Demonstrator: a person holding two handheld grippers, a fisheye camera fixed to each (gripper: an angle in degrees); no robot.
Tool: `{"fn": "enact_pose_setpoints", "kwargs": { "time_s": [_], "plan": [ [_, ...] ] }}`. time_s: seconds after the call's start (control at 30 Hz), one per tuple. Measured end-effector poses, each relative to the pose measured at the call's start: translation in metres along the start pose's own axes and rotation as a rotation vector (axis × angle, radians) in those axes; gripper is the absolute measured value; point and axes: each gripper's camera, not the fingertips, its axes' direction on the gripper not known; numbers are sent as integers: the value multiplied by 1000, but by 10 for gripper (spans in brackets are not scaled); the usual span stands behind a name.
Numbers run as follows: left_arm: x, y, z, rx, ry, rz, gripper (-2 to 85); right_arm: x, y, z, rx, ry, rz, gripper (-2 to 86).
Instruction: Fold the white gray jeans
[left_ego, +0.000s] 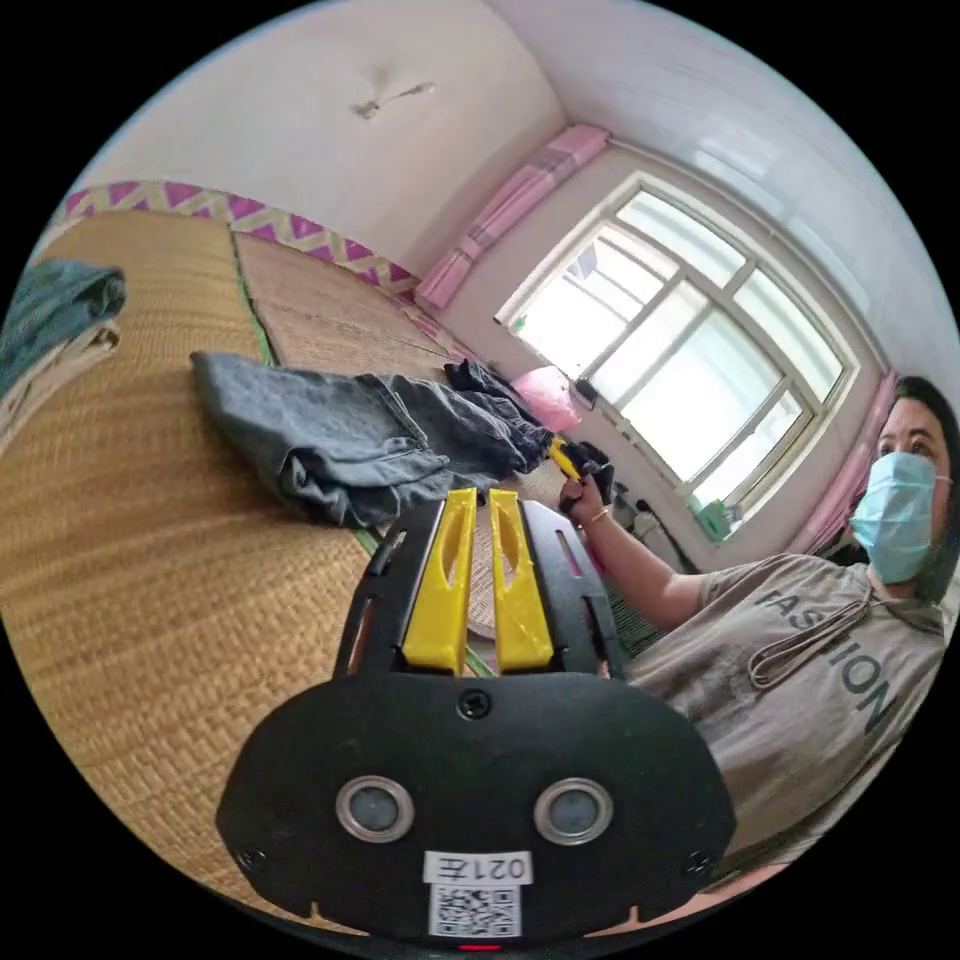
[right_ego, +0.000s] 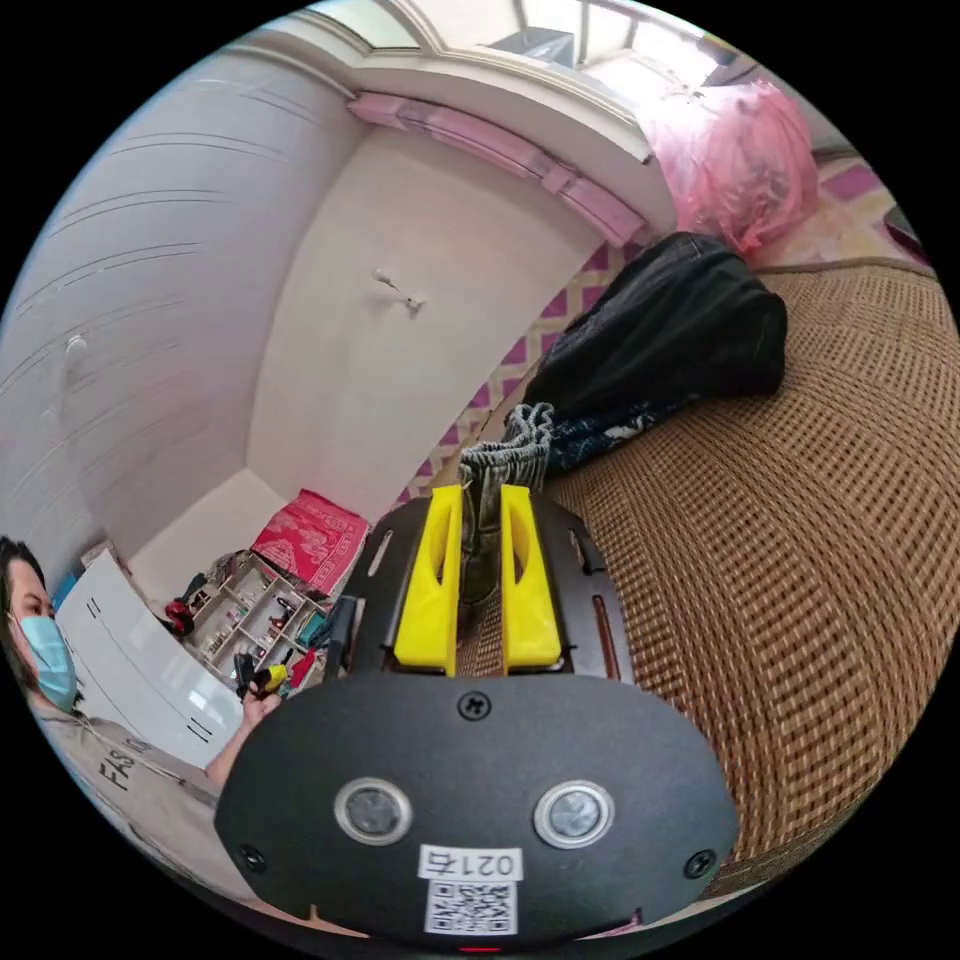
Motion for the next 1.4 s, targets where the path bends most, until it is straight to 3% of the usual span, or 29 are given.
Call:
{"fn": "enact_pose_setpoints", "kwargs": {
  "time_s": [0.17, 0.3, 0.37, 0.57, 0.83, 0.97, 1.1, 1.27, 1.4],
  "plan": [
    [77, -72, 84, -156, -310, 303, 84, 22, 56, -3, 126, -5, -14, 7],
    [108, -101, 163, -370, -491, 504, 104, 80, 109, -20, 332, -222, 143, -4],
    [114, -114, 208, -491, -535, 560, 107, 87, 123, -15, 337, -235, 139, -5],
    [89, -139, 262, -624, -582, 520, 125, 92, 158, 8, 282, -205, 100, -7],
    [53, -144, 250, -664, -519, 456, 126, 102, 187, 22, 269, -207, 102, -7],
    [16, -142, 219, -574, -488, 299, 16, 105, 193, 25, 272, -220, 113, -7],
    [-8, -139, 155, -380, -364, 187, -2, 102, 193, 25, 273, -226, 112, -7],
    [-19, -115, -64, 131, -245, 50, -9, 94, 182, 24, 264, -227, 107, -7],
    [-40, -62, -220, 348, -384, -42, -10, 86, 166, 20, 266, -232, 113, -7]
  ]
}}
